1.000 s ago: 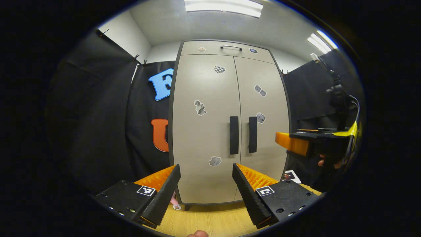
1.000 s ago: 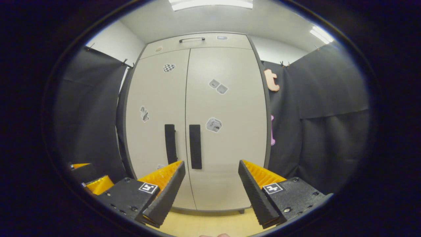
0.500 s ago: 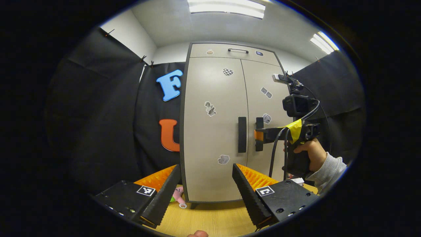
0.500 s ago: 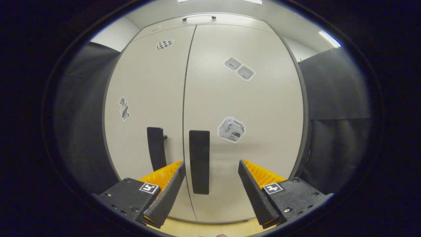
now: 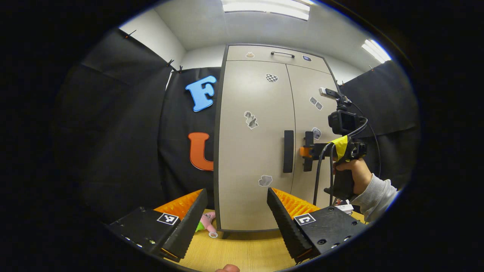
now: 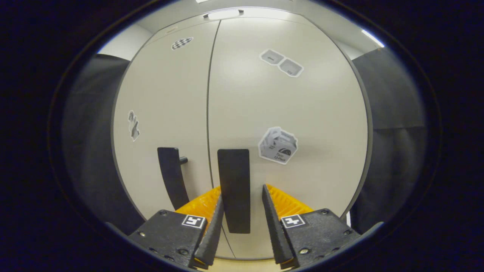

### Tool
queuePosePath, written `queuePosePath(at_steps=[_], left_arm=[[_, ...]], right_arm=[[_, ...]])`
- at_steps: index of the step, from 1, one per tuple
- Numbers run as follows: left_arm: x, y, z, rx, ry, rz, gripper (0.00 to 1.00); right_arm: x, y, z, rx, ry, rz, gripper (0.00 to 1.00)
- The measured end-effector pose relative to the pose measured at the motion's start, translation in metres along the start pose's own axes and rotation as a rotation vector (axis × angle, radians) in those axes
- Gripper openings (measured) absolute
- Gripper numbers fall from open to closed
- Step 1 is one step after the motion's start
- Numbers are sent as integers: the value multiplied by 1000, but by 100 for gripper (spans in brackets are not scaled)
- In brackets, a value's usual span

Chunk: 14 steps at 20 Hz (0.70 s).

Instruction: Open the right door of the double-door shoe cabinet with the right hand, and open the left door with the left hand.

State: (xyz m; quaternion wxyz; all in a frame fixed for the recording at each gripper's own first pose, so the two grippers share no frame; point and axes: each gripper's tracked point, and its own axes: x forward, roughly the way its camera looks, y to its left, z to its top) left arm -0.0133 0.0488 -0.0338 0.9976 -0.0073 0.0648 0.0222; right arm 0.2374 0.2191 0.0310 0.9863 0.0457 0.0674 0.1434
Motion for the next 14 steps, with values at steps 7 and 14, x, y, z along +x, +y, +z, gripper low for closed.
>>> queuePosePath(at_steps=[7, 14], left_arm=[[-2, 2, 1, 4, 5, 0, 95], [-10, 12, 4, 11, 2, 35, 95]], right_arm=[[-3, 1, -1, -39, 2, -22, 31], [-60, -12, -3, -62, -30, 11, 31]])
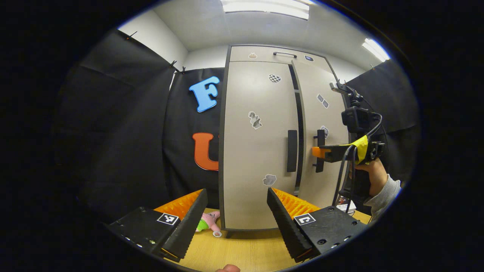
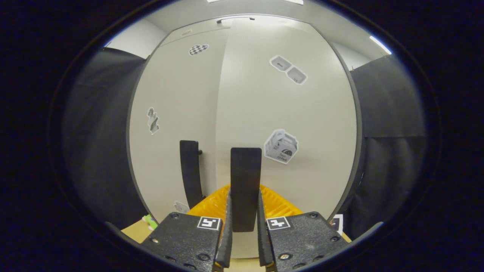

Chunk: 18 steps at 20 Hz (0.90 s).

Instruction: Open the right door of the double-door shoe cabinet with the right hand, and open the left door with the left hand.

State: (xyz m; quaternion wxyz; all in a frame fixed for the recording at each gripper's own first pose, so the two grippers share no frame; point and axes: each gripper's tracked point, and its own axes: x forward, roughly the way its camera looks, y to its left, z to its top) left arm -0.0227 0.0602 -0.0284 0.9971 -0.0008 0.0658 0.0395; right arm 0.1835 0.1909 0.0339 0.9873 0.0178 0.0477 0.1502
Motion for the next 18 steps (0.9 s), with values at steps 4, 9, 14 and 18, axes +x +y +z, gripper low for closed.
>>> queuePosePath(at_steps=[4, 9, 14, 18], left_arm=[[-5, 3, 0, 4, 0, 13, 95], [-8, 10, 5, 19, -17, 32, 95], [-7, 22, 5, 9, -23, 60, 95], [-4, 21, 4, -1, -24, 58, 95]], right_arm=[[-32, -11, -1, 45, -9, 36, 28], [-65, -29, -3, 55, -21, 17, 25], [-90, -46, -2, 41, -18, 11, 25], [-118, -74, -6, 44, -20, -26, 24]])
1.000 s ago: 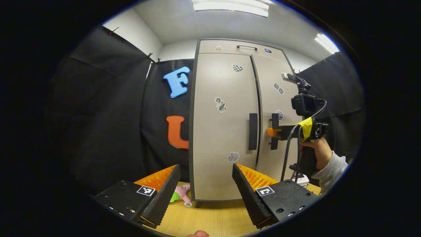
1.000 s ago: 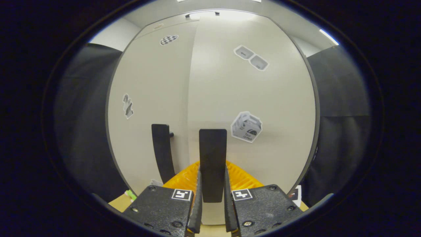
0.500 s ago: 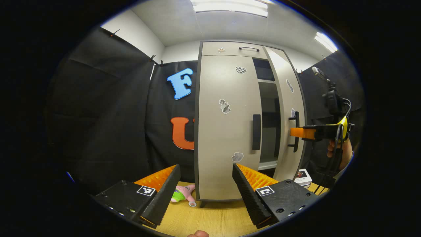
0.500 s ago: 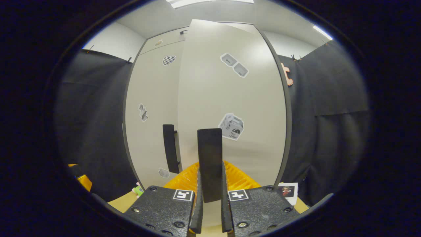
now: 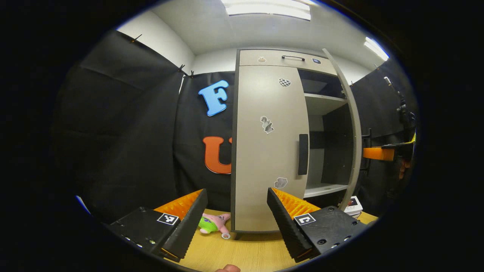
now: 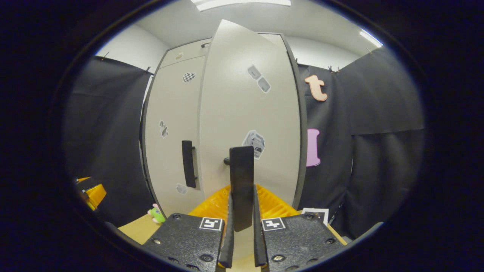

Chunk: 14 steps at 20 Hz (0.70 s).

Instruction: Open the right door of the double-door shoe cabinet with the right hand, and open the left door with the left hand.

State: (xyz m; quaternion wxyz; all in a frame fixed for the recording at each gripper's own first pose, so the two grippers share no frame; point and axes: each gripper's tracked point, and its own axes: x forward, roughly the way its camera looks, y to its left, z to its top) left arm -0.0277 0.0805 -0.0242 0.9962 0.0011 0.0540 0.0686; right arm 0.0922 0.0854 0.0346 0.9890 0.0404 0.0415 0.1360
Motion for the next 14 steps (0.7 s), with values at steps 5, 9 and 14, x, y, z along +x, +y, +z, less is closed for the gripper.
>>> queuePosePath(at_steps=[5, 9, 14], left_arm=[[6, -17, 1, -19, -10, -39, 95], [10, -28, -2, -28, -5, -68, 95], [12, -27, 1, -46, -11, -70, 95]], right_arm=[[-18, -19, -2, -36, 7, 20, 24], [-23, -25, -5, -3, 10, 33, 24], [-33, -44, -4, -24, -2, -82, 22]])
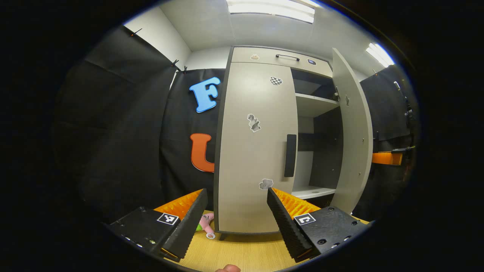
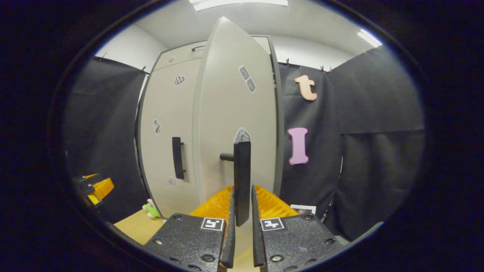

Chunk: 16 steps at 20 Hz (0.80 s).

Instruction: Open the right door of the double-door shoe cabinet with the right hand, and open the left door with the left hand.

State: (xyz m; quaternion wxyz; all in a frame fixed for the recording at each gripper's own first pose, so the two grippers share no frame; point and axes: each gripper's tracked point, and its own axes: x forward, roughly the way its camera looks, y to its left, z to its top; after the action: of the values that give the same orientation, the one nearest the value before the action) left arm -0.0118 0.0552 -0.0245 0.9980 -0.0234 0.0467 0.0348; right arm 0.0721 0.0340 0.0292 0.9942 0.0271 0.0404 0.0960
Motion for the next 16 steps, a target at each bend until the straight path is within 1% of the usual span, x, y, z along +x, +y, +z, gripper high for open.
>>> queuePosePath(at_steps=[1, 3, 4, 6, 7, 8, 9, 10, 12, 14, 16], left_arm=[[0, 1, 0, 4, -7, 4, 95], [2, 1, -2, 12, 0, 0, 95], [3, 2, -2, 12, 0, 3, 95], [4, 0, -2, -1, -2, -2, 95], [4, -2, -3, -9, -1, -10, 95], [4, -4, -3, -11, 2, -15, 95], [4, -4, -4, -10, 5, -12, 95], [4, -3, -6, -8, 7, -7, 95], [4, -1, -7, -9, 14, 0, 95], [3, 0, -9, -9, 24, 11, 95], [-1, 0, -10, -8, 26, 17, 95]], right_arm=[[-3, -10, 1, -21, -11, -39, 19], [-6, -28, 1, -69, -24, -91, 15], [-5, -35, 0, -72, -20, -108, 15], [-5, -62, 1, -73, -21, -166, 14], [-6, -78, 1, -59, -25, -202, 11], [-6, -91, 1, -43, -20, -201, 7], [-4, -92, -1, 14, -18, -169, 4], [-2, -95, 0, 34, -16, -150, 4], [-4, -101, -2, 24, -15, -121, 4], [-4, -104, -2, -8, -13, -130, 4], [-16, -105, -6, -21, 8, -180, 4]])
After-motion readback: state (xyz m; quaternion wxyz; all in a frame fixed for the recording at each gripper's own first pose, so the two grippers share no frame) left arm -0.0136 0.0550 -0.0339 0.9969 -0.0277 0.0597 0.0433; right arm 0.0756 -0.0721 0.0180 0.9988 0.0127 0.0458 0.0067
